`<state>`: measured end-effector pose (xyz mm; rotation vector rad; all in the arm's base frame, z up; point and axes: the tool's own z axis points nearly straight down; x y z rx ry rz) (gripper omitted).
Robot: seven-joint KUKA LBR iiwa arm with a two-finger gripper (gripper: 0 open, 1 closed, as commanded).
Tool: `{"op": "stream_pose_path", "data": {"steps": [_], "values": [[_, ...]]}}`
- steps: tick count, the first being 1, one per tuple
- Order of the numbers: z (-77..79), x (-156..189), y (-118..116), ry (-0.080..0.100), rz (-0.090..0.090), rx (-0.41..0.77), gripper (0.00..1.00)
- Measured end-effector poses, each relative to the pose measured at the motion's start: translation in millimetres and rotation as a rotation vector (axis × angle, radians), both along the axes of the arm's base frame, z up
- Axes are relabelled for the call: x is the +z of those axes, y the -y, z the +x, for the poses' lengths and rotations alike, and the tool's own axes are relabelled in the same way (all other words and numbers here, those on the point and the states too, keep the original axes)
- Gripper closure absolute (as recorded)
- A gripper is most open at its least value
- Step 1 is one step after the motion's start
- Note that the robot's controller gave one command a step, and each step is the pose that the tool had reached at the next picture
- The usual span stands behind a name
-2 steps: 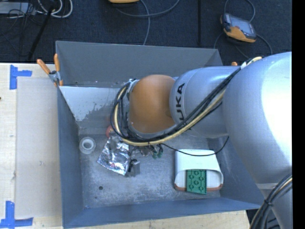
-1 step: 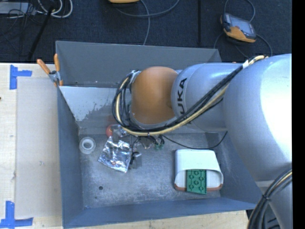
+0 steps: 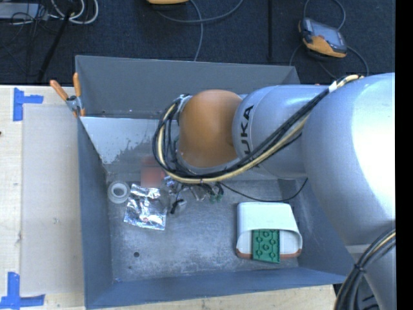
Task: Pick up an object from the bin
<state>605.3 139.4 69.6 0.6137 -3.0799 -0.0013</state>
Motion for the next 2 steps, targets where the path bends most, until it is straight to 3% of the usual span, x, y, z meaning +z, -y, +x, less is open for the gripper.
{"op": "stream_pose_path", "data": {"steps": [1, 2], "values": [[-1.5, -1, 1, -0.007, -0.002, 0.000, 0.00], [-22.4, 0, -60, -0.001, 0.002, 0.113, 0.00]]}}
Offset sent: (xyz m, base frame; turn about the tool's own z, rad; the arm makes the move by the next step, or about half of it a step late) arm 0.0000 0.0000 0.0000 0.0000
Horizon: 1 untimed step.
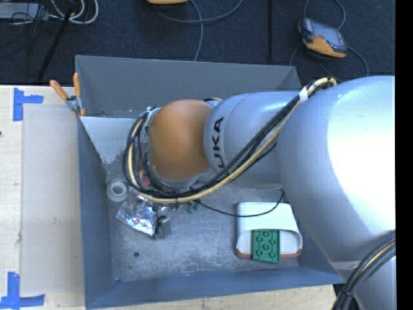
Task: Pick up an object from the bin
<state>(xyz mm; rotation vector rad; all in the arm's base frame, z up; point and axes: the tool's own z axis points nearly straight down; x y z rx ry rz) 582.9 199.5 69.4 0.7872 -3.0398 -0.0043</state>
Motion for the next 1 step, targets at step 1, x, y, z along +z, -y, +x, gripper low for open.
{"op": "stream_pose_path", "data": {"steps": [1], "values": [[1.1, 0.0, 3.1, 0.001, -0.002, -0.008, 1.00]]}}
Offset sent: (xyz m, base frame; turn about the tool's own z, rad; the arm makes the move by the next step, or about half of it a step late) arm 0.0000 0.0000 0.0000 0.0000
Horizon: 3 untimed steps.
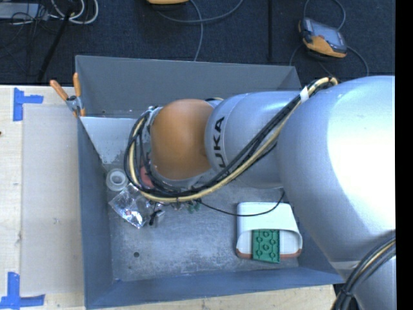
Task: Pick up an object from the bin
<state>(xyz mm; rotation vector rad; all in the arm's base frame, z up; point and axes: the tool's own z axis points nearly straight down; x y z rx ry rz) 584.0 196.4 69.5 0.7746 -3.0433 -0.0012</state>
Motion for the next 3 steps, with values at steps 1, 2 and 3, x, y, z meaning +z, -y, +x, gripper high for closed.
{"op": "stream_pose_path", "data": {"steps": [1, 2, 3], "values": [[-7.4, 98, -5, 0.009, 0.003, -0.001, 1.00], [37.8, 158, 67, 0.013, -0.002, -0.010, 1.00], [27.3, 161, 61, 0.002, 0.001, 0.097, 1.00]]}}
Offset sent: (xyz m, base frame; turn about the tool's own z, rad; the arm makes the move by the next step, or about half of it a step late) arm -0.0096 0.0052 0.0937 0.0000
